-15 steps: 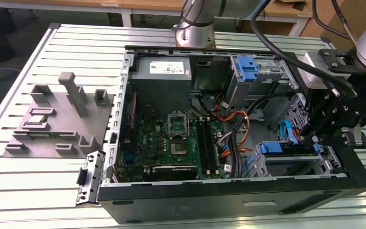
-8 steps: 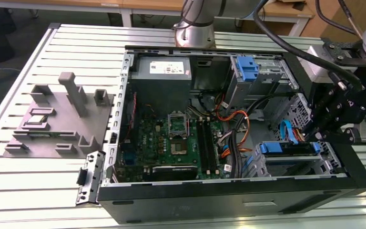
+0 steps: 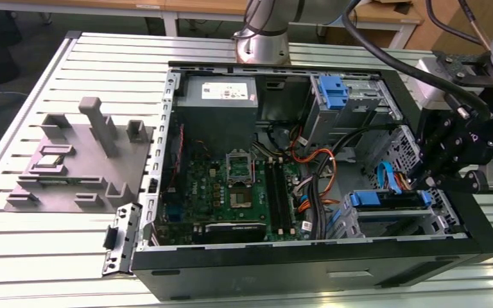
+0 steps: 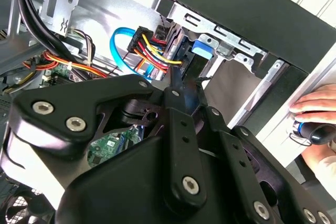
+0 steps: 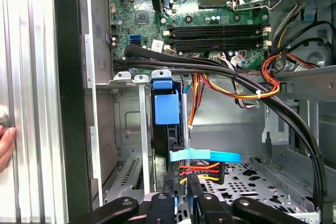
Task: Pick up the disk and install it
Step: 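Insert the second disk wire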
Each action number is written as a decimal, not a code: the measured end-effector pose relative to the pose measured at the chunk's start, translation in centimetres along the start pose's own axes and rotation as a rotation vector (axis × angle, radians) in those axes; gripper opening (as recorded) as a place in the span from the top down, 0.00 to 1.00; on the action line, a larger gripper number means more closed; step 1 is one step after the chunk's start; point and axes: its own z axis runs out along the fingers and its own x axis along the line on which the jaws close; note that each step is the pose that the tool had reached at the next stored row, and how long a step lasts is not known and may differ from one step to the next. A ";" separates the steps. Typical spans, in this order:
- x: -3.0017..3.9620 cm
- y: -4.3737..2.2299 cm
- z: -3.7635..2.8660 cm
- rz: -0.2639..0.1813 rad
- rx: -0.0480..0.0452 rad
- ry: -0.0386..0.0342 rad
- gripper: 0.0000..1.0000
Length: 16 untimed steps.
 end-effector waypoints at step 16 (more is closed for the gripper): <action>0.00 0.00 -0.13 0.000 0.0000 0.0000 0.90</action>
